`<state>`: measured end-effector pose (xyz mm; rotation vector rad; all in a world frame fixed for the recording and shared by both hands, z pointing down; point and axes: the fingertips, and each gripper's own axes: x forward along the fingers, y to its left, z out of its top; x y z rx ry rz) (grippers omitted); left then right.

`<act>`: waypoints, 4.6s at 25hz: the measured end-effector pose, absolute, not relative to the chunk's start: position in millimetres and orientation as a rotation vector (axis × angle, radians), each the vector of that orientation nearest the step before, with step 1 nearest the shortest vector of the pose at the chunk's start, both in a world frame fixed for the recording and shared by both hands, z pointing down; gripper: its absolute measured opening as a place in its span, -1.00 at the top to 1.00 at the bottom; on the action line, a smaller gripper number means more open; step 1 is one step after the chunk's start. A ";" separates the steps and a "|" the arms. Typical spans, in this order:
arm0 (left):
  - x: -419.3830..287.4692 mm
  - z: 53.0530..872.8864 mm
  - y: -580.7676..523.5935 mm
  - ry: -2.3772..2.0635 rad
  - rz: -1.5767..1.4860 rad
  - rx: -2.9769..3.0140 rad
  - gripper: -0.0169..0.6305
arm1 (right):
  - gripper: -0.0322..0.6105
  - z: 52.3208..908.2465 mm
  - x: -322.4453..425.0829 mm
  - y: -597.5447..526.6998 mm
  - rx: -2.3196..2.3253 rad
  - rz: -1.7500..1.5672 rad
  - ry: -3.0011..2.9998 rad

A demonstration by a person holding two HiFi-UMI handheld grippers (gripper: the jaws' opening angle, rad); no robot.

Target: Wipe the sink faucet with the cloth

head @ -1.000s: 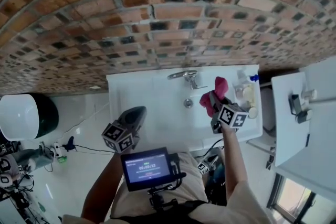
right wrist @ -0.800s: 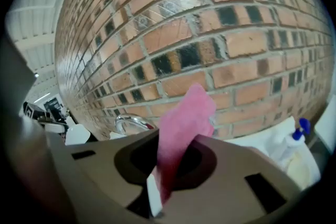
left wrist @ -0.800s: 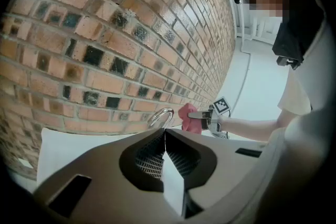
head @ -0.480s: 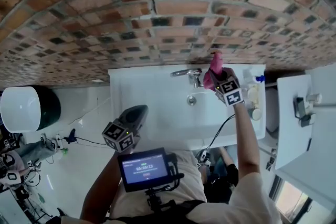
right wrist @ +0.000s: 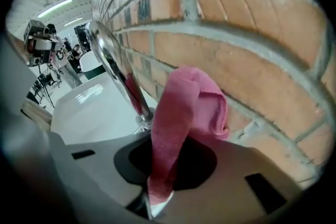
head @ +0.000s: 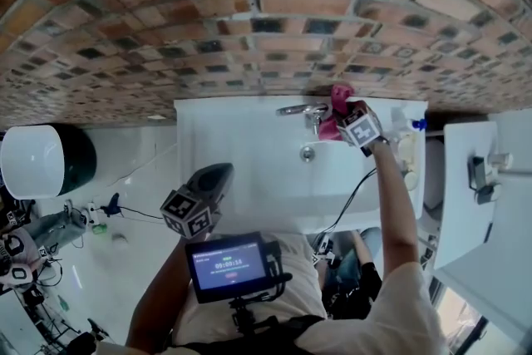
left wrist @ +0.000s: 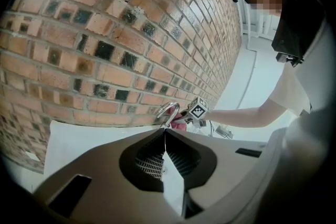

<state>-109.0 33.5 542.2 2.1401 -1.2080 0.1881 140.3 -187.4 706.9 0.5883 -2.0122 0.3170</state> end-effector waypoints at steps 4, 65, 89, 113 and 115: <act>-106.8 546.4 37.3 -1.200 0.194 2.135 0.93 | 0.71 733.4 147.0 -186.2 0.473 0.290 -1.900; -93.2 569.2 54.6 -1.218 0.262 2.090 0.93 | 0.73 732.2 113.0 -149.3 0.056 -0.243 -1.970; -95.8 563.9 61.8 -1.214 0.215 2.100 0.93 | 0.73 615.6 91.7 -139.1 0.287 -0.580 -2.014; -101.4 564.8 70.1 -1.198 0.198 2.098 0.93 | 0.72 555.1 44.1 -135.2 0.442 -0.289 -2.286; -103.4 564.6 70.6 -1.201 0.193 2.096 0.93 | 0.72 548.7 33.9 -132.9 0.456 -0.264 -2.321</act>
